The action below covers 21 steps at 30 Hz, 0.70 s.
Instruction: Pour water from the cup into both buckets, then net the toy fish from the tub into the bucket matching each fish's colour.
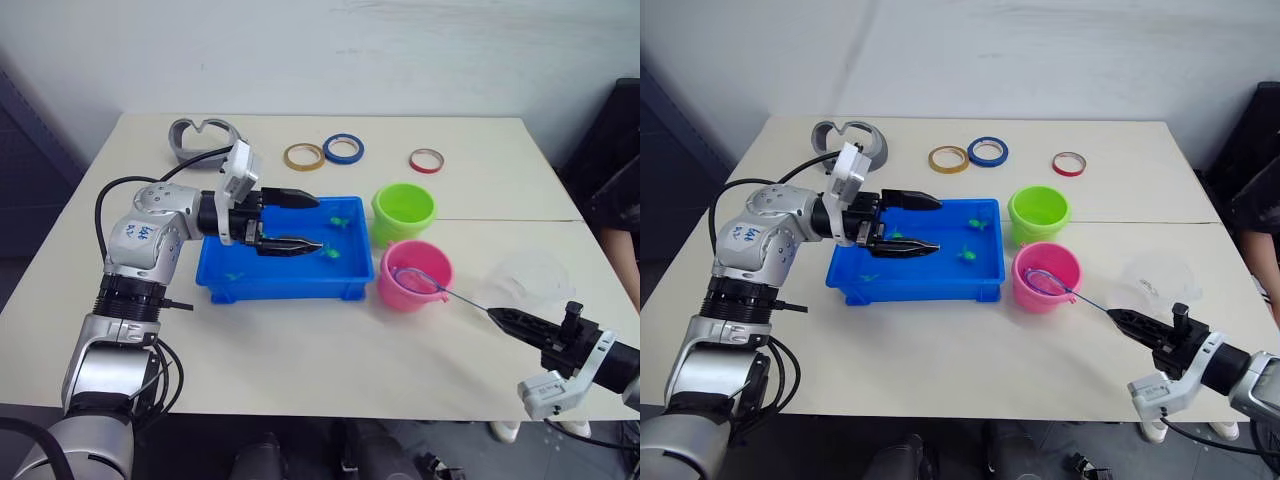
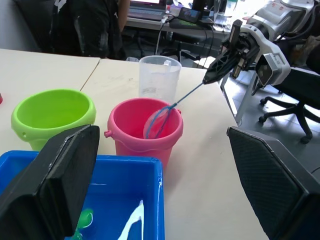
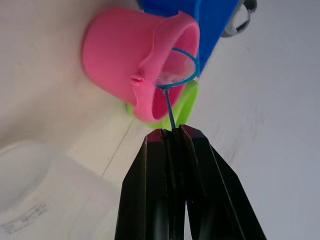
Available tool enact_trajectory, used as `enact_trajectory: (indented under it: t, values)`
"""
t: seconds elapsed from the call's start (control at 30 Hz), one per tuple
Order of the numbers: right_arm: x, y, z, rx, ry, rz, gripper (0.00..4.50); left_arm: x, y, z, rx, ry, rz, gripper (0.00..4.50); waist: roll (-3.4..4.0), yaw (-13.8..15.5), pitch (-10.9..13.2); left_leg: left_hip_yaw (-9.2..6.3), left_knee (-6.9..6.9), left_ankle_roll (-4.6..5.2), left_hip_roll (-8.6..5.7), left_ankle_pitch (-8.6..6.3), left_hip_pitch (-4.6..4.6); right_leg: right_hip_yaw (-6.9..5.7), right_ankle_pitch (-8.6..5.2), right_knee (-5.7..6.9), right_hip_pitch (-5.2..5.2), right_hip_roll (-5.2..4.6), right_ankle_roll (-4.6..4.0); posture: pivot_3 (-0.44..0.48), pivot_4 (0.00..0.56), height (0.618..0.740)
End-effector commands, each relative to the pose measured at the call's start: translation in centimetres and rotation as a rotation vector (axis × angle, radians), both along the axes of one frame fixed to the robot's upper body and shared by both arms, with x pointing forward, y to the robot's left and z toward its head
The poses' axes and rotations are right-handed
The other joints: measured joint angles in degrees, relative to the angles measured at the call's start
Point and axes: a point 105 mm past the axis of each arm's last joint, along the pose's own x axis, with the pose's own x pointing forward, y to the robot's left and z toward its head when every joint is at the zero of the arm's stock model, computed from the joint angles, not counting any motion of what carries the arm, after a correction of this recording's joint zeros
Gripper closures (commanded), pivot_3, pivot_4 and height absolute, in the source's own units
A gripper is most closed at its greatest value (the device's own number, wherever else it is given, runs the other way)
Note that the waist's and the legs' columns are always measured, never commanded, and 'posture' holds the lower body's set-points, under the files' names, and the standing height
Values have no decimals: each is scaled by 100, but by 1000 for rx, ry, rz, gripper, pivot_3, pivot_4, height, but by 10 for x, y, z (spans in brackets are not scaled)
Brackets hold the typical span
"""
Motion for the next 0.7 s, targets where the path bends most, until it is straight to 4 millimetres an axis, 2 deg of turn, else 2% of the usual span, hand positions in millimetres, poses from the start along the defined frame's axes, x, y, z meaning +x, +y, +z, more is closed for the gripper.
enact_trajectory:
  t: [0.03, 0.2, 0.33, 0.4, 0.47, 0.63, 0.7]
  values:
    - [3, -3, 29, 52, -85, -15, 4500, 0, 2, 14, -10, -53, 4, 34, 0, -17, 0, 2, -1, 0, 0, 0, 7, 1, 0, 3, 4, 0, 0, 0, 150, 740]
    - [-2, 5, 40, 140, -59, 15, 4500, 0, 6, 9, 7, -41, 15, 34, -1, -29, 0, 5, -26, -9, 0, 5, 37, 4, -3, 0, 21, 5, -3, 0, 150, 740]
    - [0, 22, 48, 359, 63, 28, 4500, 2, 22, -13, 112, -51, 58, 34, -1, -90, 0, 10, -31, -9, 0, 5, 53, 10, -3, -3, 34, 5, -3, 0, 150, 740]
    - [9, 32, 57, 587, 176, 3, 4500, 5, 36, -19, 130, -33, 109, 34, -1, -113, 1, 10, -37, -9, 2, 5, 70, 12, -3, -7, 52, 9, -3, 0, 150, 740]
    - [19, 43, 65, 742, 273, -4, 4500, 5, 48, -23, 140, -15, 153, 34, -3, -114, 2, 5, -43, -10, 5, 5, 91, 13, -3, -17, 74, 13, -3, 0, 150, 740]
    - [31, 79, 62, 1089, 737, -5, 4500, 0, 72, -25, 161, 12, 227, 34, -4, -95, 3, 11, -60, -11, 7, 6, 120, 20, -3, -21, 93, 13, -3, 0, 150, 740]
    - [40, 89, 63, 1202, 872, -28, 4500, -1, 79, -28, 174, 14, 256, 34, -6, -73, 3, 7, -64, -11, 9, 6, 120, 18, -3, -27, 92, 13, -3, 0, 150, 740]
